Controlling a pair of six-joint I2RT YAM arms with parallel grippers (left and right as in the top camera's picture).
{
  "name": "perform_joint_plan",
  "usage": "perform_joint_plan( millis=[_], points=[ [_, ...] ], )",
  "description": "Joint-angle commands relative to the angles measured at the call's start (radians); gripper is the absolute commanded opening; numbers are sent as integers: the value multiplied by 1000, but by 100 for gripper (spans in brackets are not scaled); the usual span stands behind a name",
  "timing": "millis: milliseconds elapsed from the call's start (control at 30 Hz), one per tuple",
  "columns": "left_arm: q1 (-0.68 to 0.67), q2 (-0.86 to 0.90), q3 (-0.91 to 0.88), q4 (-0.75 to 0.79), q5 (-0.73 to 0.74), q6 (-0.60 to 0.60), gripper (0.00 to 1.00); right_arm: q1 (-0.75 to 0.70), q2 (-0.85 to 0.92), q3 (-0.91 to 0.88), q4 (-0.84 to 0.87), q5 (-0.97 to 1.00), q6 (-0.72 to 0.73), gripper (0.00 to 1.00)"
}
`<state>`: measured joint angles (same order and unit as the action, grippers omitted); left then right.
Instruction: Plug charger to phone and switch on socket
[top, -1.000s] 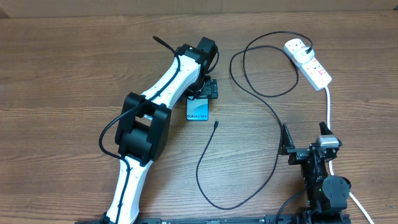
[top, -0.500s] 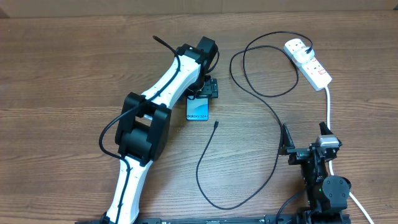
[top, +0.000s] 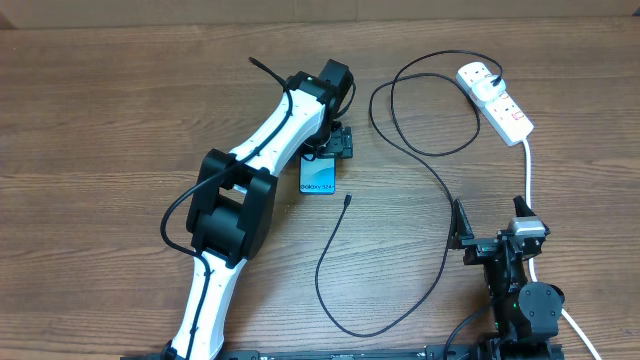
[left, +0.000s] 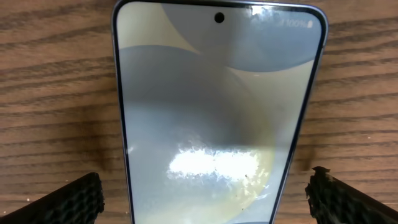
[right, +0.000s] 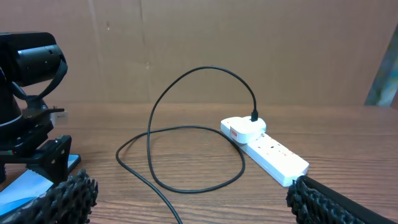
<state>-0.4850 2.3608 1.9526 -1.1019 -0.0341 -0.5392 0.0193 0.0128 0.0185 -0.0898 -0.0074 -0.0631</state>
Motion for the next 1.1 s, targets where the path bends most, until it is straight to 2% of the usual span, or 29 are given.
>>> perform_joint_plan(
  millis=[0, 700, 867, 1067],
  points=[
    [-6, 7, -2, 3, -36, 32, 100, -6, -10, -10, 6, 6, 4, 100],
    [-6, 7, -2, 13, -21, 47, 100, -6, -10, -10, 6, 6, 4, 100],
    [-6, 7, -2, 23, 13, 98, 100, -6, -10, -10, 6, 6, 4, 100],
    [-6, 7, -2, 22, 8, 98, 100, -6, -10, -10, 6, 6, 4, 100]
  ],
)
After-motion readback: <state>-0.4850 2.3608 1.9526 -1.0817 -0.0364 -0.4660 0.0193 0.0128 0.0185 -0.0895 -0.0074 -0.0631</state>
